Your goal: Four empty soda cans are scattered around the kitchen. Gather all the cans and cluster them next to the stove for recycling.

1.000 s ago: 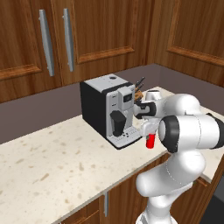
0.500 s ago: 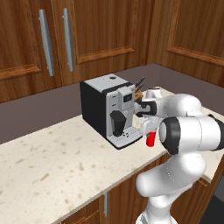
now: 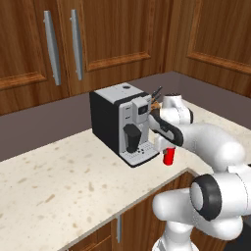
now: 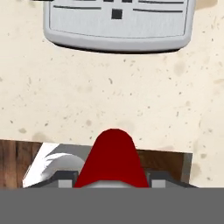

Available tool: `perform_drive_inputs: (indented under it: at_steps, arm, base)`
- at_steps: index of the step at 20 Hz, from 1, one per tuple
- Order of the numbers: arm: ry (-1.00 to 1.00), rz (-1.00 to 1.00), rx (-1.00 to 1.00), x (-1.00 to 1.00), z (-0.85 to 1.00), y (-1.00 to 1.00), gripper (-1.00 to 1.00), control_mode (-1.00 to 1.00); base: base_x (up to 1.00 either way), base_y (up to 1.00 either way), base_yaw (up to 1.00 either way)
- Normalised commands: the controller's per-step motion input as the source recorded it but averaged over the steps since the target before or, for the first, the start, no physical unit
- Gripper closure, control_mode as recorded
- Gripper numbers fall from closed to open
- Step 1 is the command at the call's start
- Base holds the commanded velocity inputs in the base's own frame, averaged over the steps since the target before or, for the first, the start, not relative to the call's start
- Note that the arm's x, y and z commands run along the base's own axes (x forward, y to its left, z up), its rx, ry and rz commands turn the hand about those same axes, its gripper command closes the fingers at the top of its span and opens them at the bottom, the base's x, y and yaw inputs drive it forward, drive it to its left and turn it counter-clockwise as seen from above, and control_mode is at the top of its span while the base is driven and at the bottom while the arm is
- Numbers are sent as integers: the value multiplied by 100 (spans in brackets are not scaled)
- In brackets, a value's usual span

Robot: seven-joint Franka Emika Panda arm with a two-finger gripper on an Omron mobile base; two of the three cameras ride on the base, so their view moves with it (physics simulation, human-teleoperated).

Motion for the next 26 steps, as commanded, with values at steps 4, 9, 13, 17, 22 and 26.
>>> perform_drive_inputs:
  at_steps: [4,9,13,17,22,26]
  arm:
    - [-1,-17,0,-80,36,36,100,-100]
    - [-2,-16,0,-80,26,41,100,-100]
    - [-1,-9,0,-71,29,57,100,-100]
    - [0,-1,-2,-59,33,67,100,-100]
    - [0,0,-2,-39,39,83,100,-100]
    - [0,1,-1,-28,35,87,100,-100]
  base:
    - [0,0,0]
    - [0,0,0]
    - [0,0,0]
    - [0,0,0]
    - [0,0,0]
    - [0,0,0]
